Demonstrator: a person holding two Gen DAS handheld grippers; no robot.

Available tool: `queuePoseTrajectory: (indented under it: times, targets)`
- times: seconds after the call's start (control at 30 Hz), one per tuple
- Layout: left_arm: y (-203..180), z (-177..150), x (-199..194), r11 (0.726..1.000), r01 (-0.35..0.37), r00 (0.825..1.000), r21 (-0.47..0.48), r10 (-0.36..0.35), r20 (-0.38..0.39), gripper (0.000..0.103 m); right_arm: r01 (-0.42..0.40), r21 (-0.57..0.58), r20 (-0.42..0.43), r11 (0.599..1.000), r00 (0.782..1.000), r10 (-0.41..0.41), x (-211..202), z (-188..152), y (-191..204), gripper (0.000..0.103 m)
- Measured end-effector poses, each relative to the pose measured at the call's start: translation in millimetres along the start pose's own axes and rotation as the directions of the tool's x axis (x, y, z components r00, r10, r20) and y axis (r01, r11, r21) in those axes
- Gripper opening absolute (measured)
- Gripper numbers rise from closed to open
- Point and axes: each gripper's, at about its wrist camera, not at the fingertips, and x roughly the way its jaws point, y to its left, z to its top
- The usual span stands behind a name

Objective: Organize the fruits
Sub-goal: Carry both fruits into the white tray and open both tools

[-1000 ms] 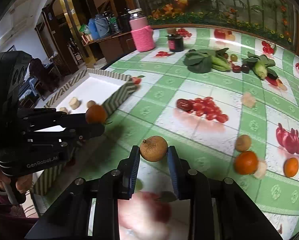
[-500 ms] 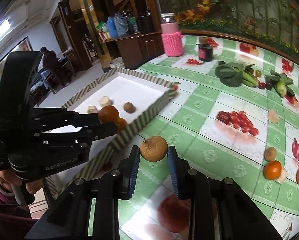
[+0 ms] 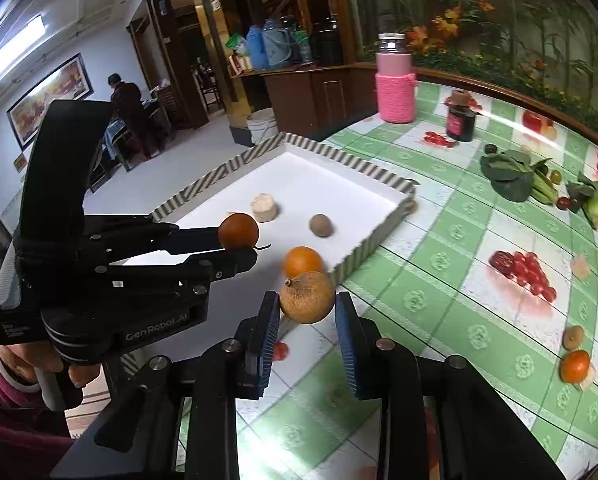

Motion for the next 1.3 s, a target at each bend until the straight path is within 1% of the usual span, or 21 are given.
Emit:
queuePoseTrajectory:
  times: [0.33,0.53,0.73,1.03,1.3]
  targets:
    - [32.0,-13.5,3.0,0.998,-0.03,0.999,-0.052,0.029,-0.024,0.026,-0.04,-0.05,-0.025,0.998,0.999,0.039,17.7,6.6,26.2,0.029]
    - [46.1,-21.6,9.2,0.996,-0.044,0.998,-0.075,0.04,-0.053,0.026,-0.059,-0.079,-0.061,0.995,0.997,0.054,33.5,8.2,37.9,0.029]
    - [56.0,-25.0,16.0,0.993,-0.056,0.996,-0.1,0.048,-0.078,0.026,-0.06,-0.096,-0.101,0.994,0.994,0.05,53.3,9.7,46.0,0.029]
    - [63.0,-28.6,24.7,0.992,-0.064,0.993,-0.108,0.053,-0.104,0.026,-0.048,-0.128,-0.172,0.991,0.985,0.025,82.7,9.3,51.4,0.029]
    - [65.8,-27.6,28.2,0.99,-0.081,0.992,-0.111,0.069,-0.108,0.027,-0.034,-0.146,-0.19,0.989,0.982,0.006,91.8,8.4,55.2,0.03]
